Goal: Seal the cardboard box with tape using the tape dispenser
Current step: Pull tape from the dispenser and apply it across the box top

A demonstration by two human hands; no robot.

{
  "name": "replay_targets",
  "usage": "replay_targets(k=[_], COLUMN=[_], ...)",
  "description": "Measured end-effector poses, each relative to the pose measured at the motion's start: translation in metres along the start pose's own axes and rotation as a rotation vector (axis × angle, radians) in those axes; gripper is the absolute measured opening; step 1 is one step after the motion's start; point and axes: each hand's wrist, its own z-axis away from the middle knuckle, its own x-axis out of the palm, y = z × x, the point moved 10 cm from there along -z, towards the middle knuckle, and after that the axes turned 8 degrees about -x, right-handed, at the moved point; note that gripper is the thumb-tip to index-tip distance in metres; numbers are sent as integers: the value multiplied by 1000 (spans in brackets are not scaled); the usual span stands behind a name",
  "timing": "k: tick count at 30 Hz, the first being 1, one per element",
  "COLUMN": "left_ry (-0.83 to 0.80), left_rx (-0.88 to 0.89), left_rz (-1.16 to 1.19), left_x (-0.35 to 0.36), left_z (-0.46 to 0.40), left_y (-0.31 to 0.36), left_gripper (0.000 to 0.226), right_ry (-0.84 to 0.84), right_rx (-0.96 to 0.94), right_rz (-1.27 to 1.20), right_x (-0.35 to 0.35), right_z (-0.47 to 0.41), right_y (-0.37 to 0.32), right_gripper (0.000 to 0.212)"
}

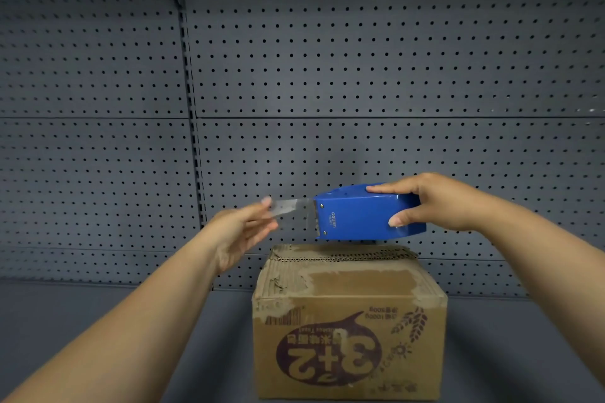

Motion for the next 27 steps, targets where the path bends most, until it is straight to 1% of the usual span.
replay_targets(k=[1, 2, 5, 9, 13, 21, 27], left_ry=[-17, -13, 79, 181, 227, 228, 213], left_rx=[13, 26, 41, 46, 69, 37, -2], left_rz=[-12, -30, -123, -225, -352, -571, -749], left_x=[1, 0, -7, -13, -16, -11, -7], left_z=[1, 0, 1, 3, 5, 4, -1], left_y=[0, 0, 1, 2, 2, -8, -22], left_gripper=[9, 4, 4, 10, 19, 16, 37], right_ry=[-1, -3, -12, -23, -60, -153, -206], right_rx=[2, 2, -4, -10, -12, 18, 38], right_rz=[4, 6, -2, 5, 10, 57, 36], right_x=[0, 0, 2, 1, 1, 11, 19], right_z=[0, -1, -3, -4, -4, -5, -4], right_y=[1, 0, -3, -6, -5, -2, 3], right_gripper=[58, 58, 57, 57, 56, 55, 56])
